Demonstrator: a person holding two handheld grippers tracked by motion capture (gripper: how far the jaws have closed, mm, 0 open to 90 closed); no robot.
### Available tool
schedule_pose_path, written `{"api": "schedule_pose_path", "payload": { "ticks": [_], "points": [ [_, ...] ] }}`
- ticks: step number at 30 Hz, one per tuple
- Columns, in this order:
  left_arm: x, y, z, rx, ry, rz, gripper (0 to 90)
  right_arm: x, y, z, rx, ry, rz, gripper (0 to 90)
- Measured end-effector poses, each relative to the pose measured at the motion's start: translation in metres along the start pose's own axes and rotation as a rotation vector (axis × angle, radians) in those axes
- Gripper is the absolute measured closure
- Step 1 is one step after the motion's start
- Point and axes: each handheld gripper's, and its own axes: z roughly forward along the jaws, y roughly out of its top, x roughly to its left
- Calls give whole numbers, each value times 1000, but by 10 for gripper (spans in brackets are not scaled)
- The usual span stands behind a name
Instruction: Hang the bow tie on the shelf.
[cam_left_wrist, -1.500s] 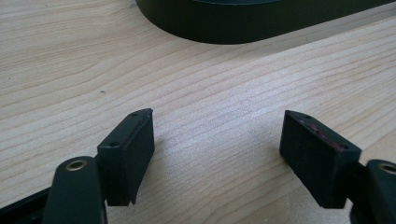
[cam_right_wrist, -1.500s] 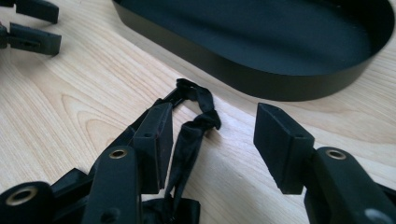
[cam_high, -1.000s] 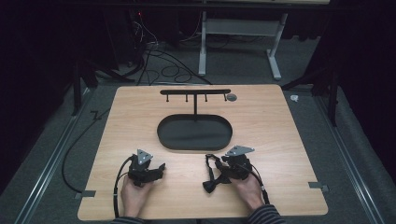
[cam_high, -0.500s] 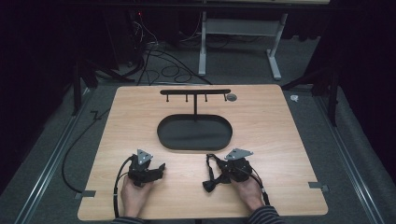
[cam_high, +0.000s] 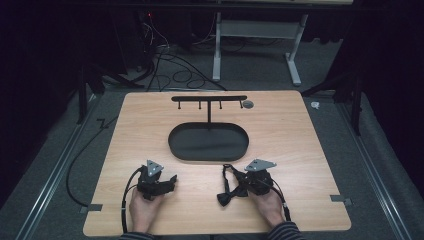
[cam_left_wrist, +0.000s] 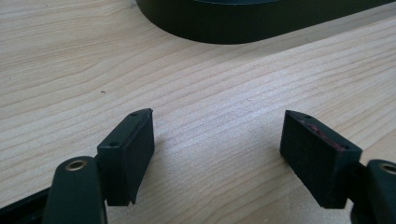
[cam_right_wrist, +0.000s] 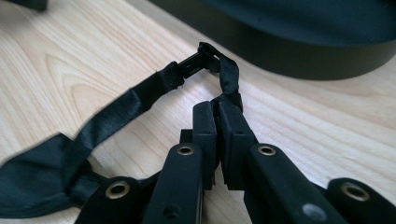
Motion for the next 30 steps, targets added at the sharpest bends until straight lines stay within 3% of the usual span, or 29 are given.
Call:
{"api": "schedule_pose_path", "payload": {
  "ticks": [12, 22, 30],
  "points": [
    [0, 0, 0, 0, 1, 0, 266, -6, 9, -25, -68, 16, 18, 876],
    [0, 0, 0, 0, 1, -1, 265, -3, 22, -44, -98, 4, -32, 876],
    [0, 0, 0, 0, 1, 0, 265, -6, 33, -52, -118, -10, -38, 877]
  ]
}}
